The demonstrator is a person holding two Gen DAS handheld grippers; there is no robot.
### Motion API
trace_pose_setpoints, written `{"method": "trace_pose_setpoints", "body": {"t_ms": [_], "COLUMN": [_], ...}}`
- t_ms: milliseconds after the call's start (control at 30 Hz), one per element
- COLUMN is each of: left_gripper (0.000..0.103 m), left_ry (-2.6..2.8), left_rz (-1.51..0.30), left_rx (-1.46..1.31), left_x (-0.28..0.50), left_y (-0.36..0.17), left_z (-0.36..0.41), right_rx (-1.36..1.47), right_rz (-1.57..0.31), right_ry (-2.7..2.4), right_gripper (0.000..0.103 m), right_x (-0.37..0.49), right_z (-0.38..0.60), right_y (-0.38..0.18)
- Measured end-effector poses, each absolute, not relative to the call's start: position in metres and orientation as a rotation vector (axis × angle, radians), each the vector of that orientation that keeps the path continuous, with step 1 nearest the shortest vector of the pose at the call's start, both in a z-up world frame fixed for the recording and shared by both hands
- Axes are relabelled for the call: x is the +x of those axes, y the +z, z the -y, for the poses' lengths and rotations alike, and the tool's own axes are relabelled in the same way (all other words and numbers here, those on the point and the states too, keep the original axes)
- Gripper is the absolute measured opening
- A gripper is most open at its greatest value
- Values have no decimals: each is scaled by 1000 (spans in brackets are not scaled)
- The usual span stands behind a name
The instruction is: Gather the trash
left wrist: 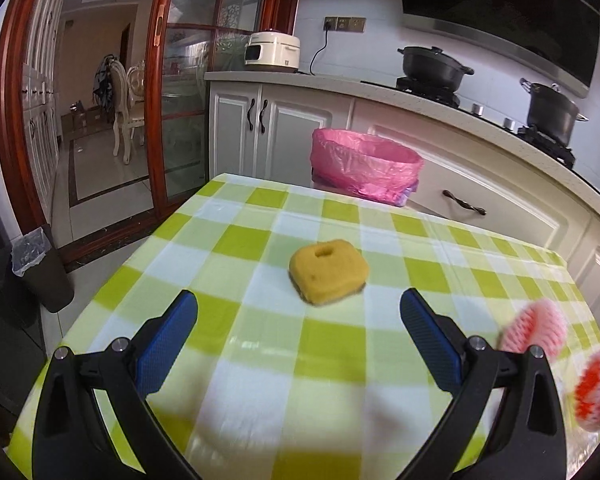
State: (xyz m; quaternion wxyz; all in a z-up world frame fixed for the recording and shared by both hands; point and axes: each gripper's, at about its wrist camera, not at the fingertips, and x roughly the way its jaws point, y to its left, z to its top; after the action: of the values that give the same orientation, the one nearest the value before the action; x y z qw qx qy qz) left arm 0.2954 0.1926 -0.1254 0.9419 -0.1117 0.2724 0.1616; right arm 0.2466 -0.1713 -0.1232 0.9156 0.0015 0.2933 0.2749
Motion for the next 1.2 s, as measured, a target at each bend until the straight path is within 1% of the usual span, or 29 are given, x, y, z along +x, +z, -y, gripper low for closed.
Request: {"method": "trace_pose_setpoints", "body": {"t_ms": [400, 533, 567, 633, 733, 800, 900, 1000, 1100, 1167, 1200], "left_gripper": [98, 96, 94, 78, 62, 56, 28, 25, 24, 27, 35], "left_ry": [357, 388, 393, 390, 382, 371, 343, 320, 305, 295, 290], "left_rz": [-637, -701, -723, -771, -785, -772, -760, -739, -726, -728, -729], "left_rx": [-195, -161, -160, -156, -140, -133, -100, -98, -125, -168, -193], "left_x": [391, 416, 422, 432, 435, 433, 427, 420, 413, 409, 408], "left_y": [-149, -155, -158, -164, -167, -166, -162, -156, -153, -153, -152], "left_z": [-190, -185, -185, -185, -183, -183, -178, -175, -177, -183, -186], "right_rx": [29, 25, 24, 24, 33, 42, 48, 45, 52, 54, 56], "right_rz": [-596, -586, -582, -574, -563, -555, -540, -527, -518, -514, -512], "right_ry": [549, 561, 564, 570, 580, 589, 605, 625, 636, 638, 641], "right_gripper": [26, 26, 26, 26, 26, 26, 26, 26, 26, 26, 26], "right_x": [275, 290, 293, 301, 313, 321, 330, 339, 343, 344, 344], "right_z": [183, 185, 185, 185, 185, 183, 177, 169, 162, 159, 157], "right_y": [-115, -111, -109, -108, -105, -103, -100, -96, -93, -92, -91]}}
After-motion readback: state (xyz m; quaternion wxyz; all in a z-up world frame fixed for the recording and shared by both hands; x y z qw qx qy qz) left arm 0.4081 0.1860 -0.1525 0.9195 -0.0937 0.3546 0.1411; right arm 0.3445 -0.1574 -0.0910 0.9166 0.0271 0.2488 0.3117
